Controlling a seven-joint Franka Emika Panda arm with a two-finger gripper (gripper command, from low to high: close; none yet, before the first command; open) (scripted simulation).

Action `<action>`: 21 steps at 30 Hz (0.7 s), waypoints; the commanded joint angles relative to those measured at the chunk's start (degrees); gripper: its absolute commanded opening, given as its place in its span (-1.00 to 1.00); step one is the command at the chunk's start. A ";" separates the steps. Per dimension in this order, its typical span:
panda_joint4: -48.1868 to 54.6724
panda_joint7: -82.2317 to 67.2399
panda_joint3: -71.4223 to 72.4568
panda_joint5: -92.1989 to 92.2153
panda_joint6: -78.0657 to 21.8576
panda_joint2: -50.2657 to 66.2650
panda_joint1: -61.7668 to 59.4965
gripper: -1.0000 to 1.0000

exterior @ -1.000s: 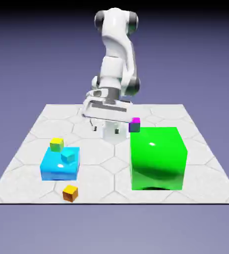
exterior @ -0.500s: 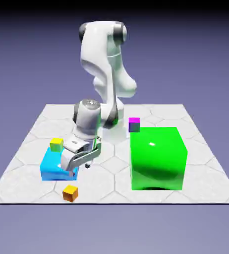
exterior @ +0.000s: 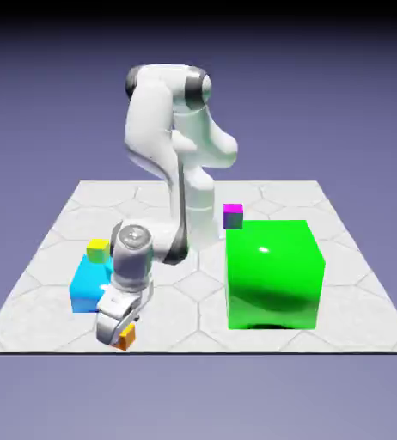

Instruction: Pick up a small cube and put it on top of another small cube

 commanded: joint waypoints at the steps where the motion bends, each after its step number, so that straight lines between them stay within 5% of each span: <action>1: 0.05 -0.83 -2.08 1.30 0.93 0.64 2.00 0.00; 2: 0.09 -1.55 -3.89 2.43 1.74 1.19 3.74 0.00; 3: 0.09 -1.55 -3.89 2.43 1.74 1.19 3.74 -1.00; 17: -0.65 9.32 22.51 -14.12 -10.35 -7.22 -21.83 -1.00; 21: -4.70 16.70 14.25 -10.27 -14.13 -14.46 -18.76 -1.00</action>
